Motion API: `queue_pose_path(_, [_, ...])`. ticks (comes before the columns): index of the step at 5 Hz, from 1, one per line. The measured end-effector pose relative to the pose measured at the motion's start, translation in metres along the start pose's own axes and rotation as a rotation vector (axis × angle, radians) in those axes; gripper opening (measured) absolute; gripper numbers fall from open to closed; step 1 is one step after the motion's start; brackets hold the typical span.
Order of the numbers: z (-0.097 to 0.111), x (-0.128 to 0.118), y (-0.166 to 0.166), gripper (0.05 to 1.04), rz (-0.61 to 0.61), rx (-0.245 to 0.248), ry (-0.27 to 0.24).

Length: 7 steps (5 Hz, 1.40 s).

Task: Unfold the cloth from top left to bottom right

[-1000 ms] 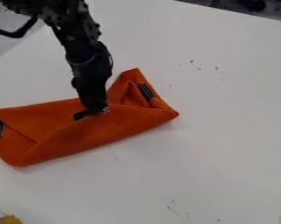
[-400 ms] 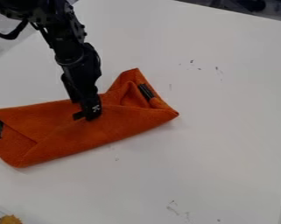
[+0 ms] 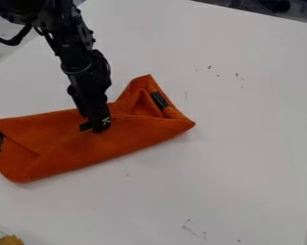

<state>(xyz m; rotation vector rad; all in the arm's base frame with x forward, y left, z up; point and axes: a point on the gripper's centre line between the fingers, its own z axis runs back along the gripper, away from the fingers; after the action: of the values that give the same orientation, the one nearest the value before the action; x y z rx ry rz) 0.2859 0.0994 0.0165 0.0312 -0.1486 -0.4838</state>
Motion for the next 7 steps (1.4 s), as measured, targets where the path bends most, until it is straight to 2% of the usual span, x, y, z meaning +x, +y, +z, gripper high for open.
queue_pose_path(1, [-0.001,-0.001,-0.001,0.439,0.0,0.002,-0.002])
queue_pose_path(2, [-0.001,0.0,-0.001,0.198,-0.012,0.001,-0.003])
queue_pose_path(3, [-0.001,-0.001,-0.001,0.087,-0.006,0.007,0.004])
queue_pose_path(4, [0.015,0.005,-0.011,0.069,-0.035,0.051,0.034])
queue_pose_path(5, [0.052,0.015,-0.034,0.068,-0.049,0.19,0.023])
queue_pose_path(6, [0.067,0.01,-0.063,0.068,-0.008,0.247,0.02])
queue_pose_path(7, [0.05,-0.008,-0.091,0.068,0.083,0.13,0.027])
